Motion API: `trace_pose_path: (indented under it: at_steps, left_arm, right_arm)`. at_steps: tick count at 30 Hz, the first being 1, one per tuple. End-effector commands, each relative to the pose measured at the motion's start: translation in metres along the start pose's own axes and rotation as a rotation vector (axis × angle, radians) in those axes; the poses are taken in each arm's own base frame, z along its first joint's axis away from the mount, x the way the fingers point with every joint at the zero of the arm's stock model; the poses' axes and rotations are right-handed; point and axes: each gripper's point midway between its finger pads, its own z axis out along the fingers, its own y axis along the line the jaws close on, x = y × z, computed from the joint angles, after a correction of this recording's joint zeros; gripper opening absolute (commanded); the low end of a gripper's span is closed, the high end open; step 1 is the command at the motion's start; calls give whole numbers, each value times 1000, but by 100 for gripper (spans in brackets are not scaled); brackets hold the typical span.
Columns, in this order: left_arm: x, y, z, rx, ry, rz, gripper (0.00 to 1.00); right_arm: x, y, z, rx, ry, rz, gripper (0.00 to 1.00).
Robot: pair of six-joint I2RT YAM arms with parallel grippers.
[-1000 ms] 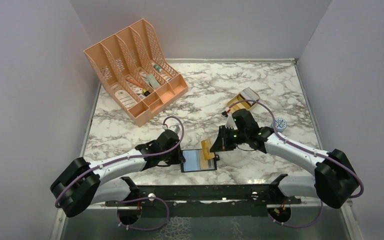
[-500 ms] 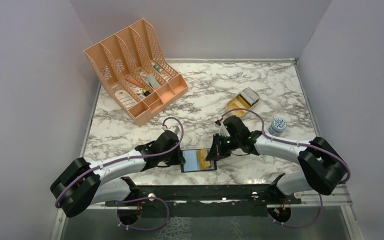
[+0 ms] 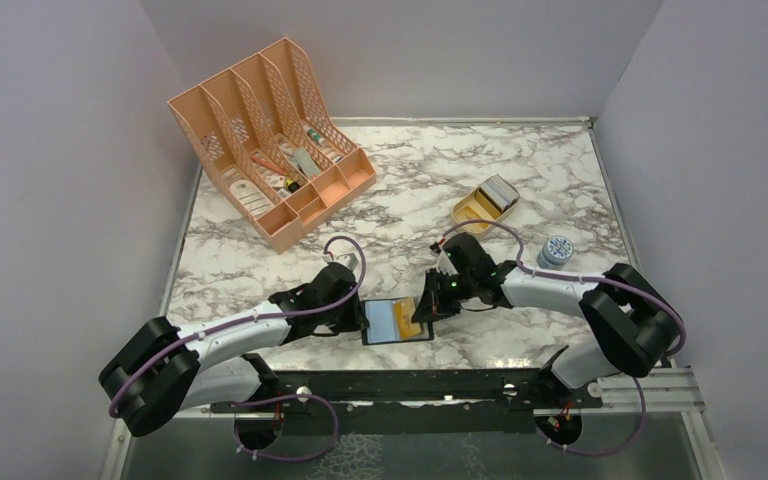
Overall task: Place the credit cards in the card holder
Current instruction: Insert the credit card into the card holder.
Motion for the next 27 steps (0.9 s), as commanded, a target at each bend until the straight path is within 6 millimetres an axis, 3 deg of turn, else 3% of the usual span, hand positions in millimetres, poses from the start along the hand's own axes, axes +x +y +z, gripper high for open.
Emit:
trace_pose_path:
  at_steps: [1,15,27]
  left_arm:
    - [-1,2,-1,1,-13,1,0]
    - [-1,-1,-1,16,-14,-8,0]
    - [-2,-4,-1,27,-7,-6,0]
  right_arm:
    - [1,-4,7,0,-1,1,4]
    - [2,-1,12,-32,16,17,4]
    - [4,13,14,-118,23,78,3]
